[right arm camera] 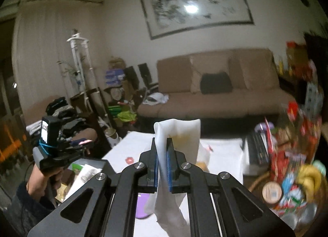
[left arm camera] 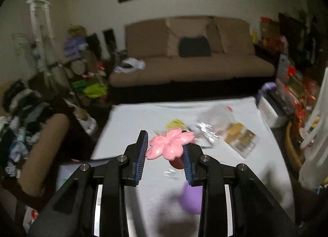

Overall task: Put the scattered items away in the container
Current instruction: 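Carry the pink item with the left tool while the right carries the glove to the box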

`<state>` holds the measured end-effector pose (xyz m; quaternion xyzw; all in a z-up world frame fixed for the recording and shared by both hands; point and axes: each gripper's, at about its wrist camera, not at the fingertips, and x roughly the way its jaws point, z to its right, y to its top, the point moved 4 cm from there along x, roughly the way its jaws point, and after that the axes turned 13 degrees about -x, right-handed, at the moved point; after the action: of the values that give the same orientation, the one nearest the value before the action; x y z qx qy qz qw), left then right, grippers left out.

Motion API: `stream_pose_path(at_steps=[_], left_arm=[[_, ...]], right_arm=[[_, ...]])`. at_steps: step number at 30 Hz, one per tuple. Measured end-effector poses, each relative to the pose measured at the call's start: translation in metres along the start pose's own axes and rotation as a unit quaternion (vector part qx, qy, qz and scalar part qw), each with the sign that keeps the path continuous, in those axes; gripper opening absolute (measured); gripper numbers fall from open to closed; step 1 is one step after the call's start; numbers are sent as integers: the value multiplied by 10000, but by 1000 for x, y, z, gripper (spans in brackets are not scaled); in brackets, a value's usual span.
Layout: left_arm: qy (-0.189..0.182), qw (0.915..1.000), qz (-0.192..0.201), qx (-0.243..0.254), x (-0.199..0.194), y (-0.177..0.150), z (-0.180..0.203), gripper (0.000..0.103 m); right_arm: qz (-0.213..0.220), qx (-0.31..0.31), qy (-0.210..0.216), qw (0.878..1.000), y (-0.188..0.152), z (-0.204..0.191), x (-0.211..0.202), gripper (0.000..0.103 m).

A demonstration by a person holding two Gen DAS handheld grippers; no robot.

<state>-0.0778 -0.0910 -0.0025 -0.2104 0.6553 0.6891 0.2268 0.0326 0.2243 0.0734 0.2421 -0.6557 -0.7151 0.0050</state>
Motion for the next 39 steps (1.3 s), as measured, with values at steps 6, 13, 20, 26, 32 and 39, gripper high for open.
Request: stream_pose_path(at_steps=[6,13,20,26,32,39], left_arm=[[538,9975,431,-170,-50,15,-77,29],[1111,9919,362,-489,-78,4,-171,29],[1059,9880,287,-1088,-120,-21,-255,29],[720,9876,198,-1384,-128,-47,-284,29],[780,9703,-1318,-1875,14,-111,-321,29],[1047,9539,-1992,-1986,91,-184,-330,29]], right_arm=[[236,-435,666,9966,60,-89,15,5],[245,-866,1523,9842,91,-207,65,5],[153,-850,2847,9547,92,-312,115,5],[274,-1032,3346,9363,86,-367,152,5],[-866,-1761,2975,9343,-19,-401,297,6],[-1993,-2250,2839,9105,-131,-411,344,6]])
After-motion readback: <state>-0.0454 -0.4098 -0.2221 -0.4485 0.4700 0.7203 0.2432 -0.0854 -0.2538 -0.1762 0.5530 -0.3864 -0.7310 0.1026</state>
